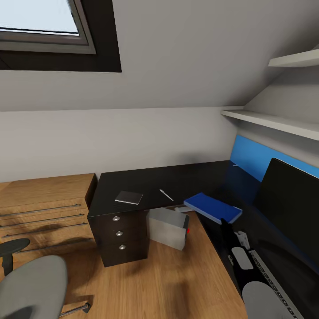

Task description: In the bedroom, organize the workspace by keeping the computer under the desk, ensuring the monitor is on the desk, placing the keyboard on the desk next to the monitor, placing the mouse on the desk next to the keyboard, moving the folder from the swivel chair onto the desk next to the mouse, stacking the notebook on top of the folder with the pen on top of the notebook, and positioning the swivel chair next to the desk.

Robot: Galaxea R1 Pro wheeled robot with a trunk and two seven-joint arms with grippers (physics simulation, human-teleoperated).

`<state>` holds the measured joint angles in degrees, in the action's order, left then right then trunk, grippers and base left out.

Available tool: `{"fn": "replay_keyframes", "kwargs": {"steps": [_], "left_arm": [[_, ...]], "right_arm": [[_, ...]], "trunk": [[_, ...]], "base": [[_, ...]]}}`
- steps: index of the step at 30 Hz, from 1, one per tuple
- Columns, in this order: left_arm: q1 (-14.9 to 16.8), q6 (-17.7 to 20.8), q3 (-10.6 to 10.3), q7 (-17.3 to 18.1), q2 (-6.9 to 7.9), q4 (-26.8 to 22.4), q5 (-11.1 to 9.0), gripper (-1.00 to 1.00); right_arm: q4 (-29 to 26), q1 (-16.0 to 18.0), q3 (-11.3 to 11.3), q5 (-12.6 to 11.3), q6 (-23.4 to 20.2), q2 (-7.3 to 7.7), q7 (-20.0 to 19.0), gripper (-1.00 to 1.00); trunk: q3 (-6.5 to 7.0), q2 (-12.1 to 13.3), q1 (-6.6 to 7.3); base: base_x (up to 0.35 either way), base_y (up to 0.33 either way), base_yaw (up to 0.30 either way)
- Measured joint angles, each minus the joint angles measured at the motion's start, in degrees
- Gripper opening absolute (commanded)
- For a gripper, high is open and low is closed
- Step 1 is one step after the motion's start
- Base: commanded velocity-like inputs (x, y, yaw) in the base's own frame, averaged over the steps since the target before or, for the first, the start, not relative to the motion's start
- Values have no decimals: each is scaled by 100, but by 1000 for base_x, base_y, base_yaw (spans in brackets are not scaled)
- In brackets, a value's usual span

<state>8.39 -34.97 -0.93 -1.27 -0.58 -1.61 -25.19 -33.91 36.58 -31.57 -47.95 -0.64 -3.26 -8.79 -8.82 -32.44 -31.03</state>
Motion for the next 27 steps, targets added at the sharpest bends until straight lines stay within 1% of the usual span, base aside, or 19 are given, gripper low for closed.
{"fn": "replay_keyframes", "kwargs": {"steps": [3,7,23,27], "left_arm": [[1,-1,0,0,2,0,3,100],[0,-1,0,0,3,0,6,100],[1,-1,0,0,-2,0,12,100],[1,-1,0,0,-9,0,6,100]], "right_arm": [[3,0,1,-80,0,4,32,-100],[4,0,2,-117,-5,24,20,-100],[14,0,4,-138,-46,67,-17,-100],[13,0,7,-122,-47,85,-197,-100]], "trunk": [[0,0,0],[0,0,0],[0,0,0],[0,0,0]], "base": [[0,0,0],[0,0,0],[0,0,0],[0,0,0]]}}
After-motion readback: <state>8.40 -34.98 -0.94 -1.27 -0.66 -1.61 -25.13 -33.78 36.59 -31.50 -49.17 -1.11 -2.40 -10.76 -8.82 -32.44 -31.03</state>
